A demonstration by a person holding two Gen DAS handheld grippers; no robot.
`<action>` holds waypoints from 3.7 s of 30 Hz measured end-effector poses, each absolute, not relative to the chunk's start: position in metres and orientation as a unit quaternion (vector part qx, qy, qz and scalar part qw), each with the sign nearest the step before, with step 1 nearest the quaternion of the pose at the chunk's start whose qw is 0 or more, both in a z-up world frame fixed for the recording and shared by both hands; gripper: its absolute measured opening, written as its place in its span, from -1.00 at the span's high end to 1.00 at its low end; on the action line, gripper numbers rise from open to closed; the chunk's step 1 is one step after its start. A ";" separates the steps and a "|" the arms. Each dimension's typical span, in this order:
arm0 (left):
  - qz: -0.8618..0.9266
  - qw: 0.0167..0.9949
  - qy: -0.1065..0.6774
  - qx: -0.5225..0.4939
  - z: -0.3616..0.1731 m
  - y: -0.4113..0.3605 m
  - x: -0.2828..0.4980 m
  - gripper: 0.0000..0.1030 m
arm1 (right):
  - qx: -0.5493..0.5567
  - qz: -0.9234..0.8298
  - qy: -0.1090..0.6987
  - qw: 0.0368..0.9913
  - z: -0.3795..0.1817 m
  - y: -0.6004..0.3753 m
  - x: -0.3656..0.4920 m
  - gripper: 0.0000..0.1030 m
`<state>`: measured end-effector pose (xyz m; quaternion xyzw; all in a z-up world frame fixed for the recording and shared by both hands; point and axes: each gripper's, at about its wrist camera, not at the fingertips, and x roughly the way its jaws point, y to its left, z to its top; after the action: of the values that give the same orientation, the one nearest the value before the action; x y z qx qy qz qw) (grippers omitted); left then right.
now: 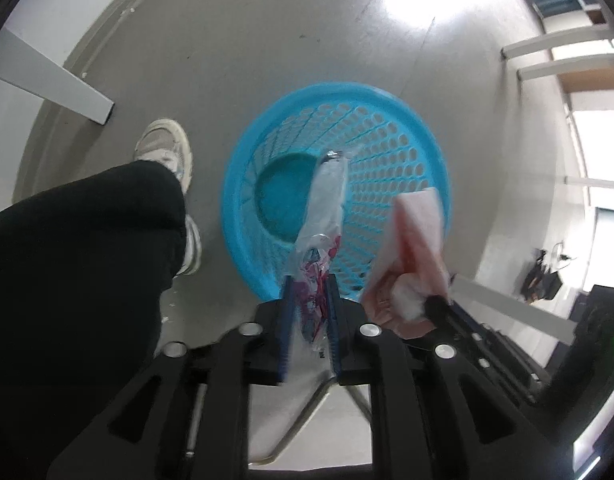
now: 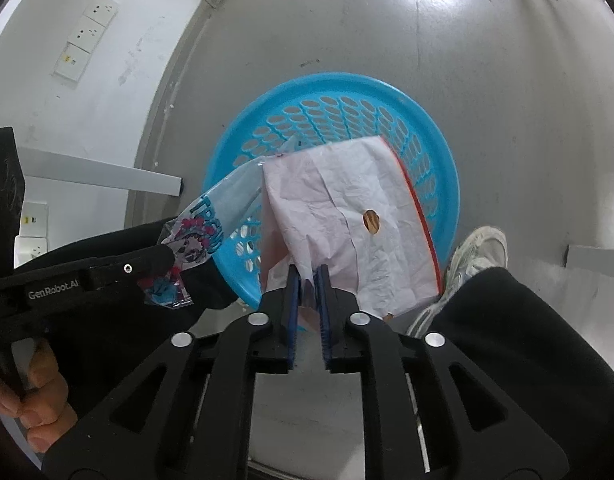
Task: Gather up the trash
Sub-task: 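Open both tools to drop the bag and wrapper into the wastebasket, then raise both tools back toward the table, then grasp the white plastic cup with the right tool while the left tool grasps clear plastic film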
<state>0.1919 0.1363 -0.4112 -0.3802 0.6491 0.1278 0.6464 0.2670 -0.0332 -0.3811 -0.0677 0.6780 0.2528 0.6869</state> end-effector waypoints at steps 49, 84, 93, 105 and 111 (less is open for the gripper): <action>0.098 0.914 0.363 -0.152 -0.114 0.074 0.021 -0.50 | -0.070 0.339 0.389 0.853 -0.072 -0.156 0.077 -0.48; 0.078 0.935 0.299 -0.172 -0.009 0.145 0.138 -0.65 | -0.075 0.398 0.306 0.861 0.063 -0.064 0.223 -0.35; 0.087 0.922 0.351 -0.138 -0.008 0.153 0.221 -0.62 | -0.096 0.401 0.336 0.847 0.055 -0.023 0.273 -0.02; 0.073 0.900 0.413 -0.121 -0.035 0.153 0.277 0.11 | -0.052 0.432 0.373 0.820 0.049 -0.006 0.294 0.75; 0.074 0.905 0.399 -0.132 -0.039 0.158 0.273 0.83 | -0.065 0.444 0.381 0.809 0.049 0.006 0.300 0.64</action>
<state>0.2725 0.1585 -0.0387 -0.1318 0.3986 0.0738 0.9046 0.3000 0.0057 0.0487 -0.0648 0.3806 0.4440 0.8086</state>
